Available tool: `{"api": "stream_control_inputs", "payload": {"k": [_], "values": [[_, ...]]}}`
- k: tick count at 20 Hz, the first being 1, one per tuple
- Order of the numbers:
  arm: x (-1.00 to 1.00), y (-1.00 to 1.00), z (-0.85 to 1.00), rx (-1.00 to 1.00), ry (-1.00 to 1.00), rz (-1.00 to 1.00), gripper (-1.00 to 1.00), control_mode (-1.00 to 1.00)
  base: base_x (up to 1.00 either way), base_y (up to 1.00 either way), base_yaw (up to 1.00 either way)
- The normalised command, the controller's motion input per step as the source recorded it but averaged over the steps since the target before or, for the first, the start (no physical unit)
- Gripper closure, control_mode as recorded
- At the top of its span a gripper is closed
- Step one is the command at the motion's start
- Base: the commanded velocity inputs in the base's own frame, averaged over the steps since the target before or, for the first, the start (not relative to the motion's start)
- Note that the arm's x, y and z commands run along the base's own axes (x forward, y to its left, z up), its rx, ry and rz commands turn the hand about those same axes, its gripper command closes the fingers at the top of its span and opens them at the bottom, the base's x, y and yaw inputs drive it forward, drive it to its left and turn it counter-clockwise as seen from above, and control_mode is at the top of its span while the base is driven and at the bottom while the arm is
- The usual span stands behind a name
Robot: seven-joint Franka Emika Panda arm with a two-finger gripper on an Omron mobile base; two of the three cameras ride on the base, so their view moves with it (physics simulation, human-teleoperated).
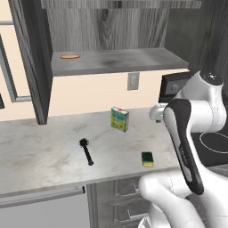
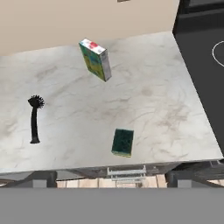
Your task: Pick the dish brush and sponge from the cabinet and place them on the counter.
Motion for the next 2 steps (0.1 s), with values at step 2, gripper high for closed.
{"api": "stream_control_inputs", "payload": {"k": [2], "values": [[-0.18,0.00,0.76,0.00,-0.06,0.04,-1.00,-1.00,0.00,0.00,0.00]]}}
